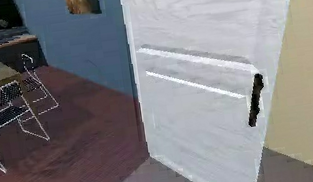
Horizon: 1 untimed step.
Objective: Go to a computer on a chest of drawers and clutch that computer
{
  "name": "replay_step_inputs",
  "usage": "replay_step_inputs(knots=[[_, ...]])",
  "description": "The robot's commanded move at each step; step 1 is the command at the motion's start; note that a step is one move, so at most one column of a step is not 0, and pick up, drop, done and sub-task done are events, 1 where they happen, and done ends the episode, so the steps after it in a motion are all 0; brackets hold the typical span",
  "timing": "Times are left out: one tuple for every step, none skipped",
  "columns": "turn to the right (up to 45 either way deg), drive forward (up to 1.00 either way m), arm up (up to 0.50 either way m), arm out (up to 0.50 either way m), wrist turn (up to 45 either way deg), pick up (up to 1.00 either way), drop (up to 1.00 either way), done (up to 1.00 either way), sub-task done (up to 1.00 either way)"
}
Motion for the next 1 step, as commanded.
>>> replay_step_inputs(knots=[[-45.0,0.00,0.00,0.00,0.0,0.00,0.00,0.00,0.00]])
